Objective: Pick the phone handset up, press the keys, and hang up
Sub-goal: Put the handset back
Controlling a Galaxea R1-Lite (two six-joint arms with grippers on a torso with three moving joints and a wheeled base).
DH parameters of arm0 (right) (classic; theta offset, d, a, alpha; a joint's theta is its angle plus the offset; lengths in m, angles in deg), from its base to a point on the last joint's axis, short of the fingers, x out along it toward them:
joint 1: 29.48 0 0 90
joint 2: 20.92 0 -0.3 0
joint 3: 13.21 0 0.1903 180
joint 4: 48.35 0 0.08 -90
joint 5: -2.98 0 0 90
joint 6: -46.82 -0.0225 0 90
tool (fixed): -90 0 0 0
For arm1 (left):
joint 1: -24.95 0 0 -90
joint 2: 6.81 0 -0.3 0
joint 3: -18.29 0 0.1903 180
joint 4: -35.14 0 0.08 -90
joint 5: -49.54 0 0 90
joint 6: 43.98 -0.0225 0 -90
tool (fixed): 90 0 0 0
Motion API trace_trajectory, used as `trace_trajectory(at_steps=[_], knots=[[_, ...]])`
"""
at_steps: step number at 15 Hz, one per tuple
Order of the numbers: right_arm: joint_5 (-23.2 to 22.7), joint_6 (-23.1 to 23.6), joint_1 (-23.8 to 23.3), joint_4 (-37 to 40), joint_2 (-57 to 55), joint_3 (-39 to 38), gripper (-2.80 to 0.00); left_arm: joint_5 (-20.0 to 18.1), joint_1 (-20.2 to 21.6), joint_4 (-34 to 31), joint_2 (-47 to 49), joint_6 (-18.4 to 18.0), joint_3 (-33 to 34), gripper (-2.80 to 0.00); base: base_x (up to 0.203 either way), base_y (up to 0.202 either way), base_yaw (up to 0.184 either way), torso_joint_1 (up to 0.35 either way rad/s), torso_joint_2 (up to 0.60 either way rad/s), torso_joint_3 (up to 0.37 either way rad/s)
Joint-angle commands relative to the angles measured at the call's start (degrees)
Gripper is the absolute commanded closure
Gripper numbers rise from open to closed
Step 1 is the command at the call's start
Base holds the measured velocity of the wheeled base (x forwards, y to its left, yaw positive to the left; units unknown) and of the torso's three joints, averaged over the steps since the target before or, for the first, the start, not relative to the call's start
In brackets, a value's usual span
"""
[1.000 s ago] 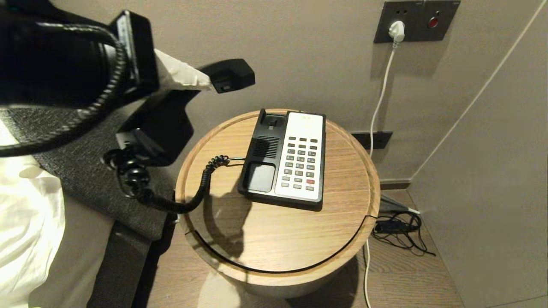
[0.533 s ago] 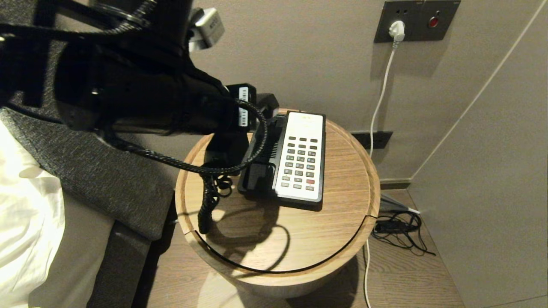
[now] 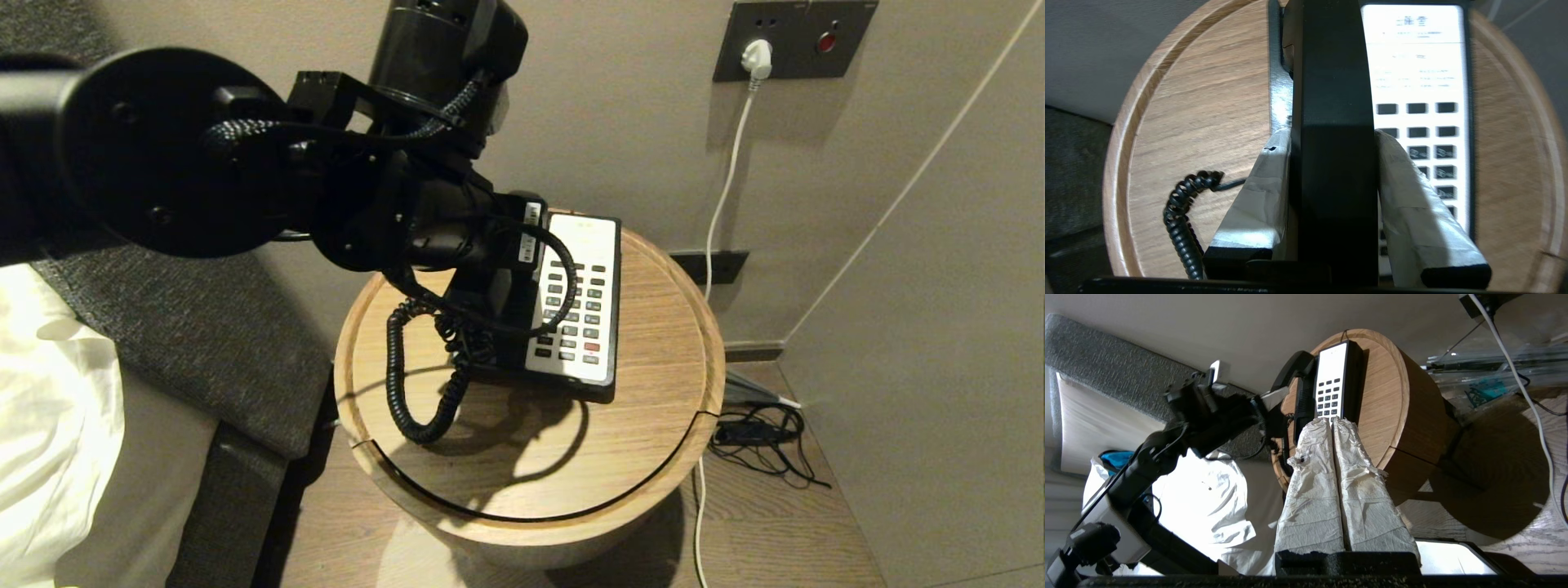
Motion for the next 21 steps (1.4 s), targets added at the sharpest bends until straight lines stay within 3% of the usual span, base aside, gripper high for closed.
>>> trace_trajectory(at_steps=[1, 21], knots=[[-0.14, -0.21, 0.05, 0.16, 0.22, -0.20, 0.00, 0.46, 0.46, -0.25, 1.10, 0.08, -0.37, 0.00, 0.000, 0.000, 0.000, 0.000, 0.00, 0.000], [-1.46, -0.12, 0.05, -0.44, 0.32, -0.84, 0.00, 0.28, 0.37, -0.60, 5.68, 2.17, -0.36, 0.00, 0.000, 0.000, 0.000, 0.000, 0.00, 0.000]])
